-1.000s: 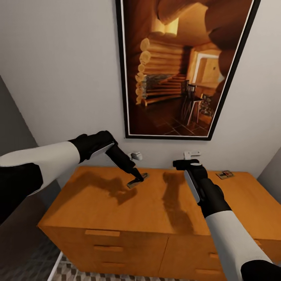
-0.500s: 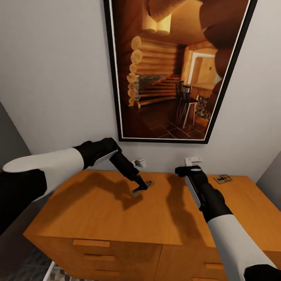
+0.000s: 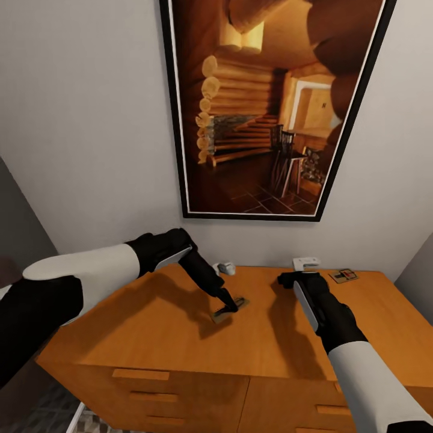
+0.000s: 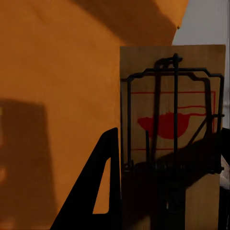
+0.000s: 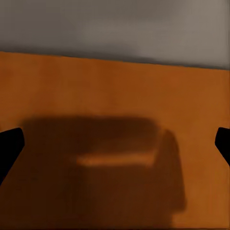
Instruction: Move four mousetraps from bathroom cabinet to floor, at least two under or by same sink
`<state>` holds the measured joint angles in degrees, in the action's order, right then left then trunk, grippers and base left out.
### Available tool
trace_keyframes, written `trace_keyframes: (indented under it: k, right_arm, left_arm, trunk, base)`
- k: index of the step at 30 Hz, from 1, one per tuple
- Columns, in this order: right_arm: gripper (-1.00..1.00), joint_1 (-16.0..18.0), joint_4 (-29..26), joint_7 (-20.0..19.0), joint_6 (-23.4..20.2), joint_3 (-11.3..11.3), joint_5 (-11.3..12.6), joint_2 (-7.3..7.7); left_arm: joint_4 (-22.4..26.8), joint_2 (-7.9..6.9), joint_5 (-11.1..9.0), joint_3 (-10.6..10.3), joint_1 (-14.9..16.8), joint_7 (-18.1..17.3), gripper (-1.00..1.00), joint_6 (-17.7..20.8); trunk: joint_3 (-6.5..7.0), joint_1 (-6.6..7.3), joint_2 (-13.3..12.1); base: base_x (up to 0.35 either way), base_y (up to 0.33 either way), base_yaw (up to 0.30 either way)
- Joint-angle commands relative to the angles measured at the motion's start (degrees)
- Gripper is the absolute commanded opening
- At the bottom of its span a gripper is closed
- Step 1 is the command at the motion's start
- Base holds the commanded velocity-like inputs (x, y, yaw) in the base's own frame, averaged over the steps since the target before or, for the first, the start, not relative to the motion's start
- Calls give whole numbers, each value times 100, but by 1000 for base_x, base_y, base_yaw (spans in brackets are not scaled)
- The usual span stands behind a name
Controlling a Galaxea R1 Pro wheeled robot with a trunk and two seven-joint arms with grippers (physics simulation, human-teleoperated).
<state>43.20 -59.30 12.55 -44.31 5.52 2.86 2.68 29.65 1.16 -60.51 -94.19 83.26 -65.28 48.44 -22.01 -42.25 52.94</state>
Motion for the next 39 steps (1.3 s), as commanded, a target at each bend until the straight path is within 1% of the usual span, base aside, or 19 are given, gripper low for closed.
trace_keyframes:
  k: [1,9,16,17,18,19,21,22,23,25,26,28,29,31,32,33,34,36,39]
  right_arm:
    - [100,5,-39,20,-60,-12,64,1]
    - [100,23,-296,149,-319,-268,309,-19]
    - [100,146,-521,374,-546,-493,517,-49]
    - [100,267,-1757,2412,-795,-4155,2194,-54]
    - [100,410,-1763,2864,-750,-4173,2237,-59]
    - [100,495,-1764,3075,-715,-4180,2274,-61]
    - [100,838,-1764,3890,-555,-4197,2529,-62]
    - [100,910,-1763,4100,-511,-4201,2620,-59]
    - [100,1027,-1762,4541,-411,-4214,2837,-52]
    - [100,1179,-1756,5402,-108,-4241,3423,-32]
    - [100,1202,-1754,5594,-2,-4245,3595,-28]
    - [100,1254,-1661,6197,492,-4251,4368,-17]
    - [100,1262,-1609,6302,619,-4250,4572,-13]
    - [100,1282,-1324,6557,1064,-4241,5352,37]
    - [100,1287,-1186,6624,1228,-4239,5686,109]
    - [100,1289,-1125,6648,1290,-4235,5829,151]
    - [100,1290,-1029,6685,1383,-4225,6053,219]
    - [100,1288,-931,6725,1484,-4207,6276,290]
    - [100,1279,-888,6742,1554,-4089,6310,322]
  left_arm:
    - [26,15,-37,-1,-22,-12,-100,32]
    - [271,56,-37,243,-282,-11,-100,52]
    - [296,89,-38,267,-389,-16,-100,69]
    - [297,90,-39,268,-389,-17,-100,71]
    - [300,92,-39,268,-389,-18,-100,73]
    - [301,92,-39,267,-389,-18,-100,74]
    - [303,94,-37,265,-389,-19,-100,76]
    - [303,96,-38,266,-389,-19,-100,77]
    - [304,98,-38,265,-391,-18,-100,77]
    - [304,103,-37,264,-390,-18,-100,77]
    - [304,105,-36,265,-390,-18,-100,77]
    - [304,128,-36,266,-391,-17,-100,78]
    - [304,133,-35,267,-391,-18,-100,78]
    - [315,147,-37,267,-390,-19,-100,82]
    - [330,150,-38,266,-390,-19,-100,84]
    - [343,151,-38,265,-390,-19,-100,84]
    - [369,153,-37,263,-390,-19,-100,85]
    - [409,155,-33,262,-389,-20,-100,86]
    - [430,155,-31,261,-389,-18,-100,83]
  trunk:
    - [-7,-1,6]
    - [-7,-1,6]
    - [-7,-1,6]
    - [-7,-1,6]
    - [-7,-1,6]
    - [-7,-1,6]
    - [-7,-1,6]
    - [-7,-1,6]
    - [-7,-1,6]
    - [-7,-1,6]
    - [-7,-1,6]
    - [-7,-1,6]
    - [-7,-1,6]
    - [-7,-1,6]
    - [-7,-1,6]
    - [-7,-1,6]
    - [-7,-1,6]
    - [-7,-1,6]
    - [-7,-1,6]
  base:
    - [0,0,0]
    - [0,0,0]
    - [0,0,0]
    - [0,0,0]
    - [0,0,0]
    - [0,0,0]
    - [0,0,0]
    - [0,0,0]
    - [0,0,0]
    - [0,0,0]
    - [0,0,0]
    - [0,0,0]
    - [0,0,0]
    - [0,0,0]
    - [0,0,0]
    - [0,0,0]
    - [0,0,0]
    - [0,0,0]
    - [0,0,0]
